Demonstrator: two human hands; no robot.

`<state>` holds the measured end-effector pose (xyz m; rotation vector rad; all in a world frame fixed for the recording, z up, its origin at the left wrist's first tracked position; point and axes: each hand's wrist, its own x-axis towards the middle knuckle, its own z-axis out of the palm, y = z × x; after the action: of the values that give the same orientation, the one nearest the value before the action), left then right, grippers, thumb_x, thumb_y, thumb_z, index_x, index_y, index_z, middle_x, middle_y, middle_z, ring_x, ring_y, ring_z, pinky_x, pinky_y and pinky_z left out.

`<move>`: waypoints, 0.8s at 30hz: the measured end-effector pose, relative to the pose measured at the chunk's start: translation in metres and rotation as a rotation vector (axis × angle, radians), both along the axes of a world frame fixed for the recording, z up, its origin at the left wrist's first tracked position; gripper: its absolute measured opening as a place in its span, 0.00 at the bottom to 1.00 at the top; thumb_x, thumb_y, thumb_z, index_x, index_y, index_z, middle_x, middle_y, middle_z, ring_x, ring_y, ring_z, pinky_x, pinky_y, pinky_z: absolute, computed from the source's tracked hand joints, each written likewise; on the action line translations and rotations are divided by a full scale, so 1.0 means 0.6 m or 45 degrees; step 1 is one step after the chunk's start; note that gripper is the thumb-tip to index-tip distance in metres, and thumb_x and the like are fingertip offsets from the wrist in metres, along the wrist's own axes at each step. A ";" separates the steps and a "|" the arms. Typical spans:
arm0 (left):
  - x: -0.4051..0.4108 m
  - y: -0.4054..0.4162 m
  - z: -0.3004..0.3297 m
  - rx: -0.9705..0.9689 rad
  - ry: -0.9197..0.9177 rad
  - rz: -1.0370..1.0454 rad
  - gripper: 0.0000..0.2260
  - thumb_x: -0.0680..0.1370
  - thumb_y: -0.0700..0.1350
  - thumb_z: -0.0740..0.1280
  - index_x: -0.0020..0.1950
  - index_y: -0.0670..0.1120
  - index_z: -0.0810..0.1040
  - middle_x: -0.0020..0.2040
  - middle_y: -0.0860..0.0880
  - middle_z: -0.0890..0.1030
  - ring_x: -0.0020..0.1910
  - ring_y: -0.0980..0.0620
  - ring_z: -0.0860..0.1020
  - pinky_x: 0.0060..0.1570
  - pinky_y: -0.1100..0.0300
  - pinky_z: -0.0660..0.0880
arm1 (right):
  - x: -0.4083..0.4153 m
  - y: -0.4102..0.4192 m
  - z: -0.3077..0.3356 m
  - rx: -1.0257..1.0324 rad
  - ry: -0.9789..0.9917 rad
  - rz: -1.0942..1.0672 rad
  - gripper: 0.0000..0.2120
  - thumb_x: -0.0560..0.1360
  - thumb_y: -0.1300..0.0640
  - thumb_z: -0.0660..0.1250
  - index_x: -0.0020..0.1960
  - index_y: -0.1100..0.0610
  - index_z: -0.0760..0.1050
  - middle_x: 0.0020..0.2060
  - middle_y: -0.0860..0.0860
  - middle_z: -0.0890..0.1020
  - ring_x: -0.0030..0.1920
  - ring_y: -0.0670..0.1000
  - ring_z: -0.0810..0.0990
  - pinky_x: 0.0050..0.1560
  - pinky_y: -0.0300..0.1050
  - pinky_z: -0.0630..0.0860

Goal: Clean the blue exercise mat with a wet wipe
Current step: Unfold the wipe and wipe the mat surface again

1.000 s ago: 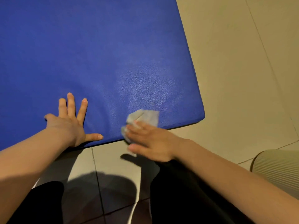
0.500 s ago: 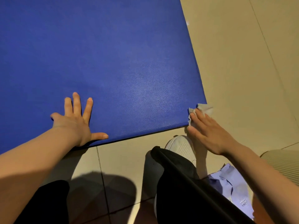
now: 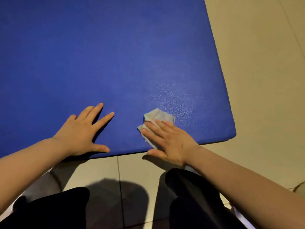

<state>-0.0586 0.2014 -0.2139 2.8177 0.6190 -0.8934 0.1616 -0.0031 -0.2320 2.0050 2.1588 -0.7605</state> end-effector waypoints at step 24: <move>-0.082 -0.041 -0.005 0.165 -0.498 -0.580 0.46 0.64 0.33 0.75 0.78 0.46 0.57 0.73 0.38 0.67 0.70 0.30 0.67 0.54 0.31 0.74 | 0.017 -0.024 0.008 0.540 -0.259 0.174 0.23 0.80 0.54 0.62 0.71 0.65 0.68 0.69 0.60 0.73 0.65 0.63 0.75 0.61 0.57 0.76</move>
<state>-0.1081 0.1766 -0.2170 3.1809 -0.0213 -0.3287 0.1718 -0.0178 -0.2272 1.9690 2.4524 -0.0750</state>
